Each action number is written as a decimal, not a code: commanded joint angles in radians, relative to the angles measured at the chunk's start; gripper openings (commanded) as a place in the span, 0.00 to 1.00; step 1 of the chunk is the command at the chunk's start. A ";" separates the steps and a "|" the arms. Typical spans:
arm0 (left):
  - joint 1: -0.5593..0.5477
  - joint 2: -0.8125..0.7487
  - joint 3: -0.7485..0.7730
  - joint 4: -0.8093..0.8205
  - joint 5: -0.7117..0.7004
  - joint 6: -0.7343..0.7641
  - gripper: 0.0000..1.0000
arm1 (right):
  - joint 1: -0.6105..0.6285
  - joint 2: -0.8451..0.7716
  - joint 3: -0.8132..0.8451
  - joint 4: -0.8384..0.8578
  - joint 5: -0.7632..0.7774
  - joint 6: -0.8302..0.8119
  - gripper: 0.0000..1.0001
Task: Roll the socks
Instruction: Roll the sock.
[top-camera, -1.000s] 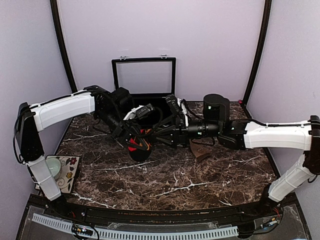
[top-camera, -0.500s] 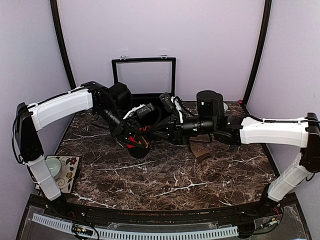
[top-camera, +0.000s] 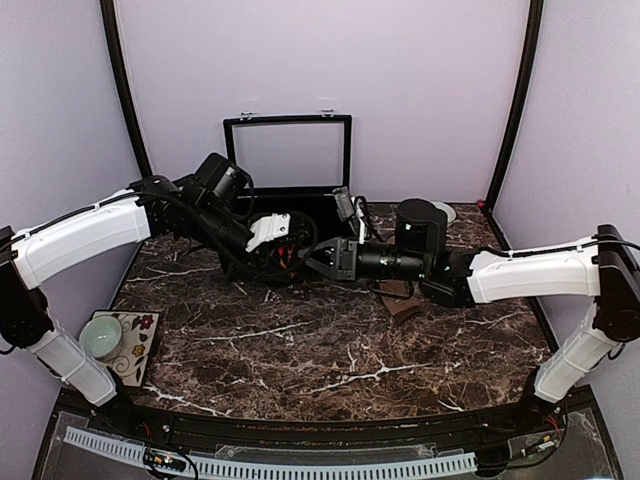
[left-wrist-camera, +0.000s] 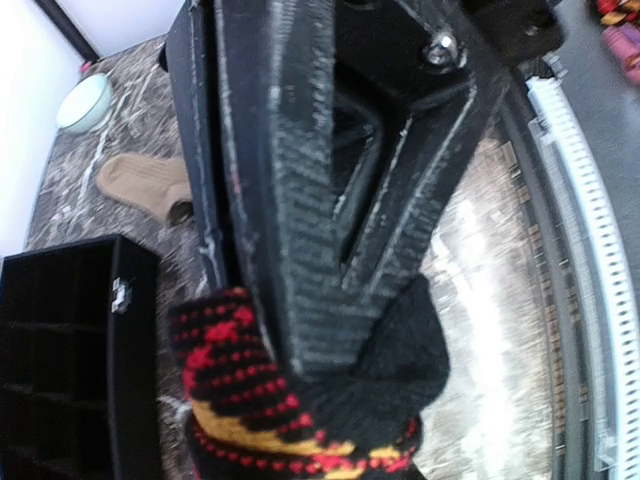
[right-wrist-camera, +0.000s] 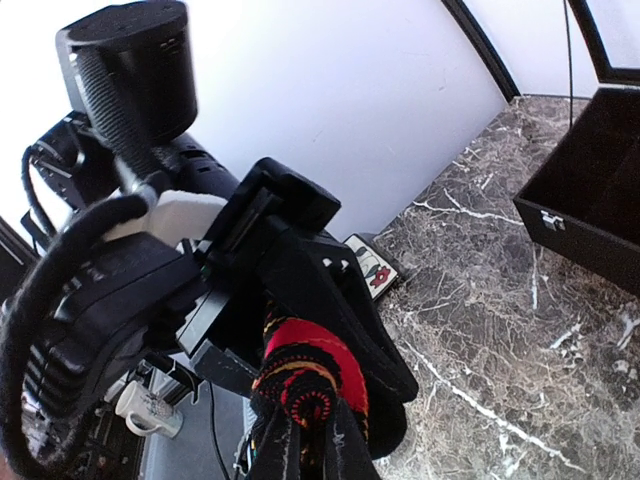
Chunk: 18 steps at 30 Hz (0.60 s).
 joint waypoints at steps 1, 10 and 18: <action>-0.038 -0.017 -0.034 0.072 -0.137 0.064 0.27 | 0.003 0.038 0.015 0.113 0.048 0.167 0.00; -0.092 -0.040 -0.130 0.236 -0.452 0.143 0.27 | 0.001 0.097 0.000 0.103 0.132 0.322 0.00; -0.138 -0.036 -0.188 0.341 -0.621 0.170 0.18 | -0.007 0.163 0.042 0.103 0.078 0.411 0.00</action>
